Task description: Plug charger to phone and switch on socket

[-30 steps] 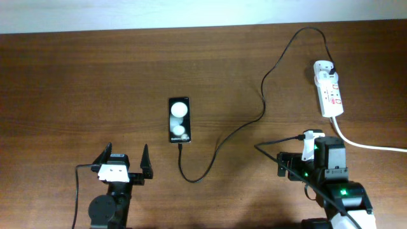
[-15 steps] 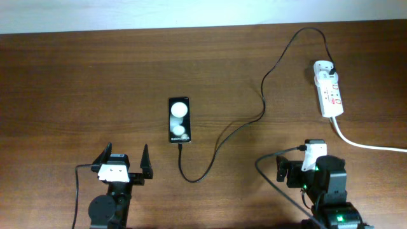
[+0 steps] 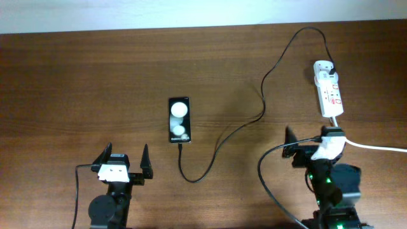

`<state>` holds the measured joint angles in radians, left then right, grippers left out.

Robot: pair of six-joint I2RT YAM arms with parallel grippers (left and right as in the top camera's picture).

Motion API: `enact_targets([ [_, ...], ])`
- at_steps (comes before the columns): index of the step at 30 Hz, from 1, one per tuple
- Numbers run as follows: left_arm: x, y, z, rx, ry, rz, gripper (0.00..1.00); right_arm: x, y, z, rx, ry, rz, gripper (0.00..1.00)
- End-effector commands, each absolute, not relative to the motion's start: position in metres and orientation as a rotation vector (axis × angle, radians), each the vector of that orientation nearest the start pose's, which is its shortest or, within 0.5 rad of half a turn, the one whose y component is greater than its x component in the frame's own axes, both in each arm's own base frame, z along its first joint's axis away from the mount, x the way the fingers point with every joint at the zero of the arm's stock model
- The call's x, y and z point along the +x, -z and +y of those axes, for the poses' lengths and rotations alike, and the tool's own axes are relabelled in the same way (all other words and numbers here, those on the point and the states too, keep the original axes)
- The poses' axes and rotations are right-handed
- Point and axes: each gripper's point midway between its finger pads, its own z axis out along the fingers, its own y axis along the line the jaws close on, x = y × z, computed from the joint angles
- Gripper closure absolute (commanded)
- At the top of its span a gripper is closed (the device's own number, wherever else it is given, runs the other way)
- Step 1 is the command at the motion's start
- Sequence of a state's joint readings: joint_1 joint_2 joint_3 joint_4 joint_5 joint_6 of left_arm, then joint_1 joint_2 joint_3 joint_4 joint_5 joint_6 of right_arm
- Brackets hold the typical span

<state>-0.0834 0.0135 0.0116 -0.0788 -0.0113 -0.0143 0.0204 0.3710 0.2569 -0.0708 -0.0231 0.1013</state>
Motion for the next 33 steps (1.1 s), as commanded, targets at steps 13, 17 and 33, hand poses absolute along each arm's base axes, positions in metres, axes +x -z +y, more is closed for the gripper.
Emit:
enact_targets([
  [13,0.245,-0.156,-0.019,0.068,0.056,1.650,0.01,0.254,-0.220,0.006,0.063,-0.112,1.394,0.01],
  [17,0.245,-0.156,-0.019,0.068,0.055,1.650,0.01,0.252,-0.165,0.006,0.072,-0.102,1.619,0.02],
  [33,0.245,-0.156,-0.019,0.068,0.056,1.650,0.01,0.246,-0.156,0.012,-0.039,-0.050,1.648,0.01],
])
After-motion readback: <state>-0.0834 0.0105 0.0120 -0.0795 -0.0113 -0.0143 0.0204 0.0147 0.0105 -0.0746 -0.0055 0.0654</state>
